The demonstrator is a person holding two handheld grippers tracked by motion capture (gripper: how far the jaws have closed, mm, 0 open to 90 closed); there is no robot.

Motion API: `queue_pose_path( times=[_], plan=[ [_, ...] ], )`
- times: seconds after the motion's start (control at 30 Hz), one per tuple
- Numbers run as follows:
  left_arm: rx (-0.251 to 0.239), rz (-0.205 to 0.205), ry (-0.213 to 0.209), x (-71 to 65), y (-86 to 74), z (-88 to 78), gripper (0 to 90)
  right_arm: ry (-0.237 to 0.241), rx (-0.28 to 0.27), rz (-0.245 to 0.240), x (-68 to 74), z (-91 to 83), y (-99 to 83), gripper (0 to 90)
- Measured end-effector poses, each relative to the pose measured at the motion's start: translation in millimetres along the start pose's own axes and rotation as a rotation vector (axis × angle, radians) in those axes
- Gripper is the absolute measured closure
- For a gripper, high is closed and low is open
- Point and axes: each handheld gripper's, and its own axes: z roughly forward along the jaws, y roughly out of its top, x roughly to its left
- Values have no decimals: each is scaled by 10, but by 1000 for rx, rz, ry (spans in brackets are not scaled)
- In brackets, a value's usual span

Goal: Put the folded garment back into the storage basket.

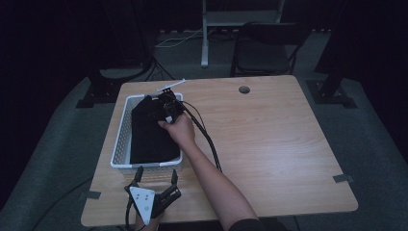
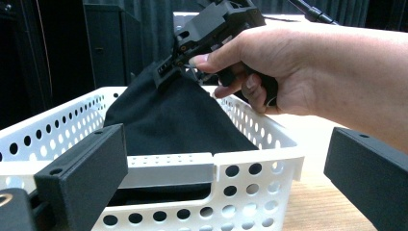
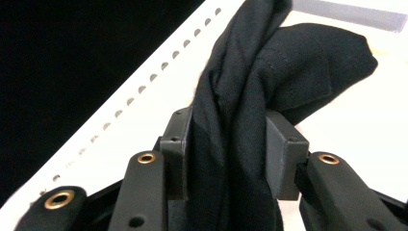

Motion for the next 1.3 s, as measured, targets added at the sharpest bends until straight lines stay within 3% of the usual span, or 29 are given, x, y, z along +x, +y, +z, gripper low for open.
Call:
queue_pose_path(
  times=[0.23,0.3,0.47,0.6,0.73,0.87,1.0,1.13,1.3],
  plan=[
    [2,1,0,0,0,1,26,-2,46,-29,2,16,-8,561],
    [3,1,0,0,1,3,26,11,104,-64,31,66,-16,582],
    [4,1,0,0,1,4,26,23,143,-104,100,92,-20,607],
    [4,1,-1,0,1,5,26,2,137,-103,113,91,-12,583],
    [1,0,0,0,0,1,26,-62,149,-90,62,91,-21,436],
    [3,1,0,0,1,2,26,-56,166,-95,50,92,-36,332],
    [3,1,-1,0,1,2,26,-96,189,-100,103,122,-42,170],
    [3,1,0,0,1,2,26,-119,202,-99,107,125,-49,121],
    [3,1,-1,0,1,3,26,-141,230,-138,135,109,-61,114]
  ],
)
